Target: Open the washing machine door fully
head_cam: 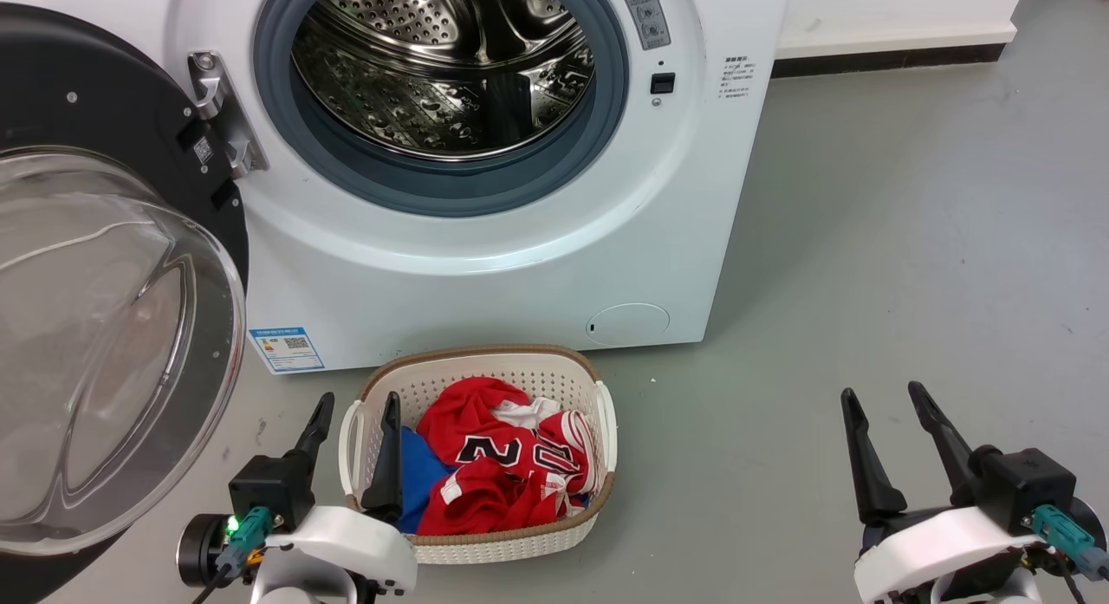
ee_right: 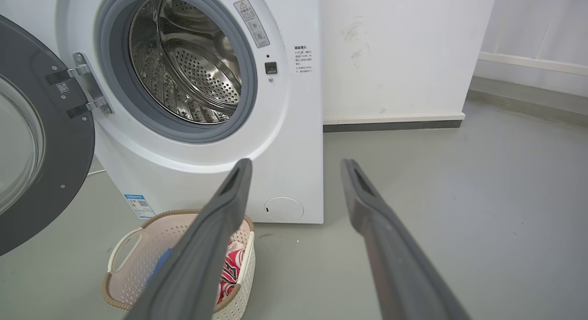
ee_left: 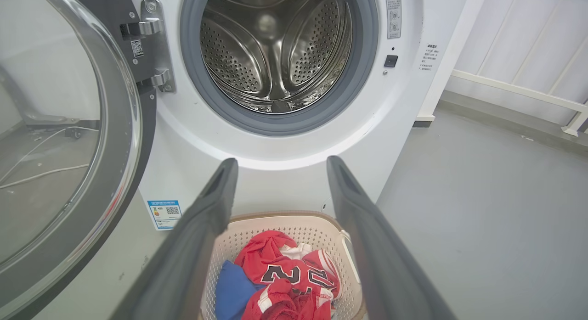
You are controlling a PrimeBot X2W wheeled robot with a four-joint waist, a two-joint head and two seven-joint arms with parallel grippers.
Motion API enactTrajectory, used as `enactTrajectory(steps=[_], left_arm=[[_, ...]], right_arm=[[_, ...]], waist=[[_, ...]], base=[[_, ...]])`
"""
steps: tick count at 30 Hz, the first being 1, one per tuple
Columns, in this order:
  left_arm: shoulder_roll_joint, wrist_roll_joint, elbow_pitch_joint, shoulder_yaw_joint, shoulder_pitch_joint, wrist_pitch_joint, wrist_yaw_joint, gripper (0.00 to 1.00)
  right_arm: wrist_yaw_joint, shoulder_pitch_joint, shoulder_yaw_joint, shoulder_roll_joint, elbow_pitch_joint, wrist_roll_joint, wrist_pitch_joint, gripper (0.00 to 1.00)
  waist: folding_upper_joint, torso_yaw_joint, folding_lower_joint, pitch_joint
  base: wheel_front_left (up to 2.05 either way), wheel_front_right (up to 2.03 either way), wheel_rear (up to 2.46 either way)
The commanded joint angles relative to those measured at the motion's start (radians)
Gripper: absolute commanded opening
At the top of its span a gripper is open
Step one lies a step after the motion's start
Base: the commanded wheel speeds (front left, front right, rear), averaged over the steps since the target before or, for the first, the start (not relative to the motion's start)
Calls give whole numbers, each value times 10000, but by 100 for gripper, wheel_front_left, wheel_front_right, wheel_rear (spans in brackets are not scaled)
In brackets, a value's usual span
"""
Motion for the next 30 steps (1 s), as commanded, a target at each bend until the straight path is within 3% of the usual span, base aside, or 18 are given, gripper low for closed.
enactTrajectory(steps=[1, 14, 15, 18, 30], left_arm=[[-38, 65, -29, 28, -53, -67, -32, 100], [-68, 164, -127, 240, 58, -60, -139, 100], [-36, 115, -64, 236, 26, -9, -140, 0], [-82, -13, 136, 245, 151, 69, -160, 0], [-320, -2024, 99, 817, 106, 676, -505, 0]], right_arm=[[-2, -32, 13, -43, 9, 49, -48, 100], [-2, 31, 25, -3, 108, 100, -117, 100], [0, 24, 33, -9, 137, 50, -46, 0], [0, 121, 51, 11, 337, 173, -18, 0], [0, -93, -107, -5, 532, 2618, 336, 0]], waist=[[0, 0, 0, 0], [0, 21, 0, -11], [0, 21, 0, -11], [0, 27, 0, -13], [0, 116, 0, -37]], base=[[0, 0, 0], [0, 0, 0], [0, 0, 0], [0, 0, 0], [0, 0, 0]])
